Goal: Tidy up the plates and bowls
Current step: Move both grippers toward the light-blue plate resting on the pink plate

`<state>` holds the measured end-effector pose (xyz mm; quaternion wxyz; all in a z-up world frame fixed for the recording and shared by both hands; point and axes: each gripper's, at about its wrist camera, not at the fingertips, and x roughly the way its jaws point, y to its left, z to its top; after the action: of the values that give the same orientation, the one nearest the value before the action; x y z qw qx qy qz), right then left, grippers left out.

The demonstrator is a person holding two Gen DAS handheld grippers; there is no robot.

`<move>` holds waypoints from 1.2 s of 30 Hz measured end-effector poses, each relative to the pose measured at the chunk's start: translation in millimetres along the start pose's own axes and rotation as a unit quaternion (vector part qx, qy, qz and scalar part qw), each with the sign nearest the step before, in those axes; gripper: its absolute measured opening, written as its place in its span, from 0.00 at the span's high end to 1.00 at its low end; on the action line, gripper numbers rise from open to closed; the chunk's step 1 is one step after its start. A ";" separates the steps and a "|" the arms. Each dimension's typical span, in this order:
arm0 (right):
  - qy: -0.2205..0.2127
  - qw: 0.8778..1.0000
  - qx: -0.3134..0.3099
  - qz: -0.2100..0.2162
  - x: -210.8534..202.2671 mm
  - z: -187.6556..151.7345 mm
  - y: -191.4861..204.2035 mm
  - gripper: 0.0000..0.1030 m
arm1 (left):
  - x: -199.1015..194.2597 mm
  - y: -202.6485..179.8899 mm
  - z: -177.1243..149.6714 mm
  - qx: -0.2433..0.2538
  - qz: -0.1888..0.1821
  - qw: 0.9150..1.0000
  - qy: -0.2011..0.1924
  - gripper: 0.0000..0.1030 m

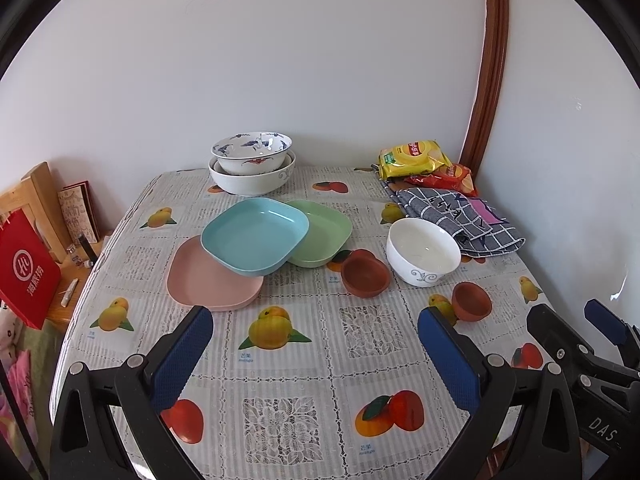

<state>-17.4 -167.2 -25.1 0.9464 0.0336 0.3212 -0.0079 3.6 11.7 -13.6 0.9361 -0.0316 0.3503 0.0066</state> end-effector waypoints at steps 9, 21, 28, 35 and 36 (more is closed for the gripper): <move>0.007 1.000 -0.009 -0.011 28.1 7.4 19.4 0.00 | 38.5 29.1 2.7 -0.022 0.007 0.999 0.032 0.00; 0.027 1.000 -0.014 -0.006 68.4 25.6 42.1 0.00 | 70.6 58.7 23.8 -0.035 0.024 0.998 0.041 0.00; 0.043 0.999 -0.029 0.002 94.8 39.5 61.2 0.00 | 93.8 80.9 34.3 -0.051 0.030 0.997 0.050 0.00; 0.059 0.997 -0.042 0.024 124.1 47.5 78.6 0.03 | 116.3 99.0 45.1 -0.068 0.040 0.995 0.062 0.04; 0.063 0.997 -0.045 0.027 128.2 48.4 80.8 0.04 | 119.1 100.5 46.9 -0.069 0.042 0.995 0.063 0.04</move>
<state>116.7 -89.0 -60.0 0.9249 0.0003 0.3787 0.0340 120.7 113.8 -61.9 0.9066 -0.0819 0.4083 0.0686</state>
